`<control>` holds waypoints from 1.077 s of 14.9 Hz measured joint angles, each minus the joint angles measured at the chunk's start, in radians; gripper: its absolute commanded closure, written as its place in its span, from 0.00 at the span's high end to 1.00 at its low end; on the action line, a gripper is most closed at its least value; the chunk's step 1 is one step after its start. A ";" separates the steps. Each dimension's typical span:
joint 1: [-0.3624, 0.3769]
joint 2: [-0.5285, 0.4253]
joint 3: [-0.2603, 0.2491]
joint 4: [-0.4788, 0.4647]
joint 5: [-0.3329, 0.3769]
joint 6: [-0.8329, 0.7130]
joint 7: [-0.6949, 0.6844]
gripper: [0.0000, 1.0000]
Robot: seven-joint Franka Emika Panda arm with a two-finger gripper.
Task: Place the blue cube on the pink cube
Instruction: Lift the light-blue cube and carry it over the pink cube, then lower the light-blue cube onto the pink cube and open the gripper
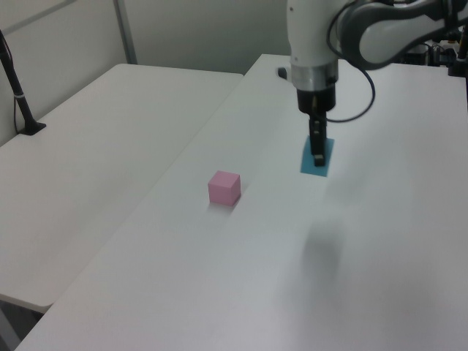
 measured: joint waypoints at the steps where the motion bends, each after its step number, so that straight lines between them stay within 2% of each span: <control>1: -0.003 0.023 -0.005 0.049 0.000 0.000 0.000 0.68; 6: -0.027 0.164 -0.014 0.238 -0.011 0.001 0.000 0.68; 9: -0.026 0.325 -0.045 0.418 -0.028 0.029 0.010 0.69; 13: -0.027 0.428 -0.072 0.474 -0.028 0.160 0.039 0.70; 16: -0.025 0.437 -0.074 0.484 -0.045 0.219 0.062 0.71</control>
